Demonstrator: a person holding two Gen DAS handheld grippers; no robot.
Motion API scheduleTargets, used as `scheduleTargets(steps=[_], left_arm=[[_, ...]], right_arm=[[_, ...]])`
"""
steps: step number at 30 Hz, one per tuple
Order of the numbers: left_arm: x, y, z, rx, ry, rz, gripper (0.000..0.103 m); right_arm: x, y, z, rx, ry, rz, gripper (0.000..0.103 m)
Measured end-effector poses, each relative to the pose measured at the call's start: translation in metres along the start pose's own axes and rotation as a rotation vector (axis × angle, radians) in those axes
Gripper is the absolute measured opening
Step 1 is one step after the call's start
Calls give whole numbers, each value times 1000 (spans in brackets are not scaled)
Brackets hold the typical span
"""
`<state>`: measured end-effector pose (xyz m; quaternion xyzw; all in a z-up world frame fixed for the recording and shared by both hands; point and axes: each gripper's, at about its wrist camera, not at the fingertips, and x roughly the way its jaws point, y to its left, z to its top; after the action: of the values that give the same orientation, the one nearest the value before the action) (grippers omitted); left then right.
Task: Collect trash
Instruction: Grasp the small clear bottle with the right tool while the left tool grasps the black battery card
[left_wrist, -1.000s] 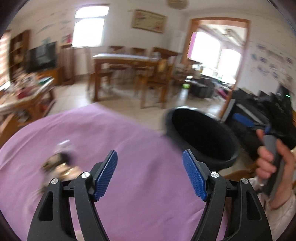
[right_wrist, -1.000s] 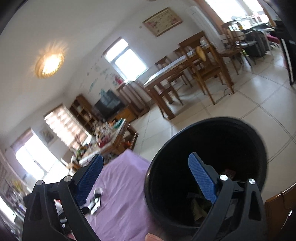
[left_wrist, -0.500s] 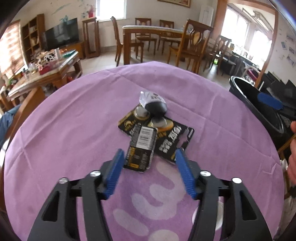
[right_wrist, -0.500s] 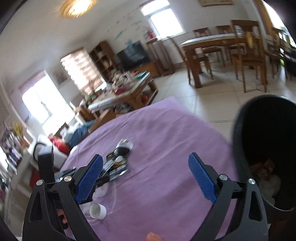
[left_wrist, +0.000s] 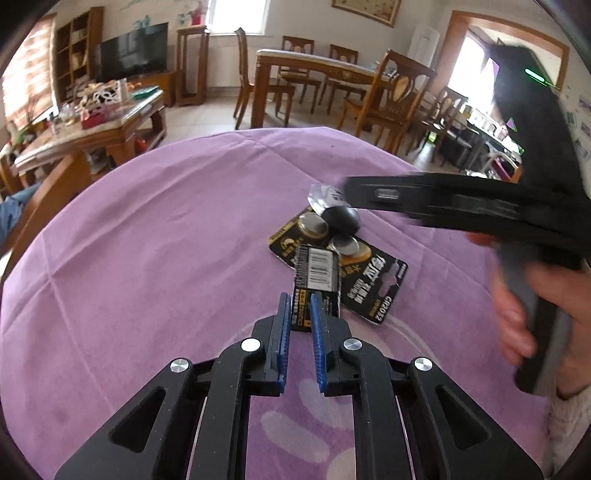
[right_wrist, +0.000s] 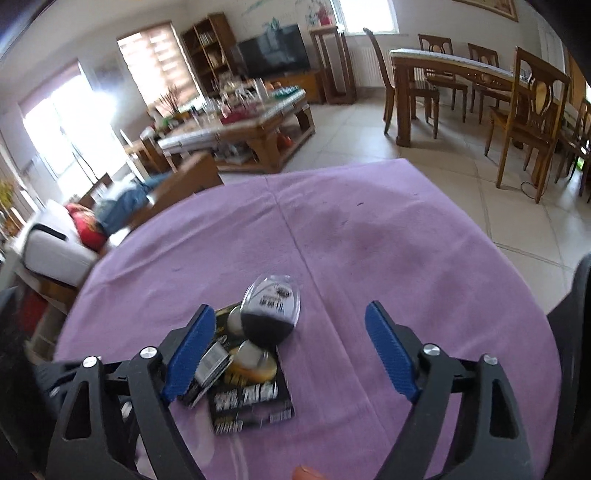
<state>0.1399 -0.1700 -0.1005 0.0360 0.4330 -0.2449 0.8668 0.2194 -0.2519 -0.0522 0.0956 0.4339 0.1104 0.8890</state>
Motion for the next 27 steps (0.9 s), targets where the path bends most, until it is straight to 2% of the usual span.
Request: scheduleTargets(steps=[2,4,5,6,7,9,14,16,17,19,20,21,22,23,24,27], left_arm=[[-1,-5,0,20,-3,14,16],[-3,-8,-1,33,-10,25,40],[-5,-10,-2,38,-19,43,61],[-6,-11,-2,41,-26,54,70],[-7,-9,-2,42,-28,56,70],[-5,-9,-1,36,-18,66,71],[3,-15,1,68,14,50,71],[8,-23,2,112,29,92,71],[11,-29,2,148,34,125,71],[11,-29,2,142,33,117,68],[9,-28,2,139,27,125,55],[8,-26,2,134,19,136,37],[7,-24,2,130,14,144,27],[6,-21,2,125,10,166,10],[6,-19,3,118,10,175,4],[2,-9,4,80,8,146,2]], right_arm=[[12,6,1,-28,27,-34,73],[23,14,0,-77,68,-85,63],[24,18,-1,-112,55,-114,57],[23,20,-1,-125,48,-115,52],[22,20,-2,-120,51,-103,41],[17,17,-4,-104,47,-96,41],[-6,-4,-10,7,-1,15,41],[-25,-9,-15,44,-44,65,41],[-33,-10,-17,54,-63,80,41],[-54,-13,-24,75,-105,103,41],[-62,-15,-27,83,-121,113,41],[-72,-18,-31,91,-137,122,41],[-80,-20,-36,100,-151,127,41],[-88,-22,-38,107,-164,132,41],[-96,-25,-42,112,-175,136,41],[-118,-29,-49,113,-205,140,41]])
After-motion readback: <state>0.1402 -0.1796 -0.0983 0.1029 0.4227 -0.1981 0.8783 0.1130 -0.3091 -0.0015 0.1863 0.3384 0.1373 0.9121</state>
